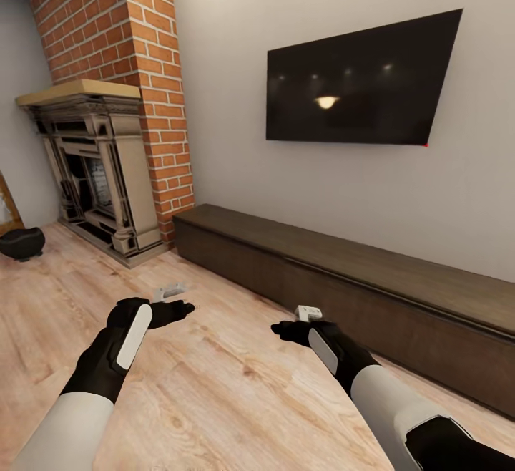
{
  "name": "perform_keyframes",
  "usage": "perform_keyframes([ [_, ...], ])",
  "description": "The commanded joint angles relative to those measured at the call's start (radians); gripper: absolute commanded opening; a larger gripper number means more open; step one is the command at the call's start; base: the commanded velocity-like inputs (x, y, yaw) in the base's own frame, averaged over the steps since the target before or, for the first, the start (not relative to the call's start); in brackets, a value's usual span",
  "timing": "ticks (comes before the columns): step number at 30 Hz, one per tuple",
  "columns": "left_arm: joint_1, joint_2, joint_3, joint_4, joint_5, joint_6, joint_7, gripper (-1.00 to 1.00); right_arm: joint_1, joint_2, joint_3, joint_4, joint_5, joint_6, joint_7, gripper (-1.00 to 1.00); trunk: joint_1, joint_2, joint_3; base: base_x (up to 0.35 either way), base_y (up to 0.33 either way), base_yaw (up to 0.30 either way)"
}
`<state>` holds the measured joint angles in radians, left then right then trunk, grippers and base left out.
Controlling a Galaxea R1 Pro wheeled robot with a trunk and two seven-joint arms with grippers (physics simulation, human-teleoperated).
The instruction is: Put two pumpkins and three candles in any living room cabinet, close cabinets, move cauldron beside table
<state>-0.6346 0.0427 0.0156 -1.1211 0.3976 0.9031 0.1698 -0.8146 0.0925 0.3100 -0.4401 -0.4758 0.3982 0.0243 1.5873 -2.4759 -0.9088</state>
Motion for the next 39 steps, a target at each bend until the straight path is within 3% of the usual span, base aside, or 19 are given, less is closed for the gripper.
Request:
perform_keyframes([
  [1, 0.000, 0.000, 0.000, -0.001, 0.010, 0.004, 0.009, 1.00, -0.001, 0.000, 0.005, -0.001, 0.001, 0.002, -0.001, 1.00, 0.000, 0.000, -0.002, 0.000, 0.000, 0.235],
  [39, 0.000, -0.001, 0.000, -0.001, 0.015, 0.002, 0.002, 1.00, -0.001, 0.003, 0.014, -0.002, 0.013, -0.003, -0.006, 1.00, 0.000, 0.000, -0.038, 0.000, 0.000, 0.235],
])
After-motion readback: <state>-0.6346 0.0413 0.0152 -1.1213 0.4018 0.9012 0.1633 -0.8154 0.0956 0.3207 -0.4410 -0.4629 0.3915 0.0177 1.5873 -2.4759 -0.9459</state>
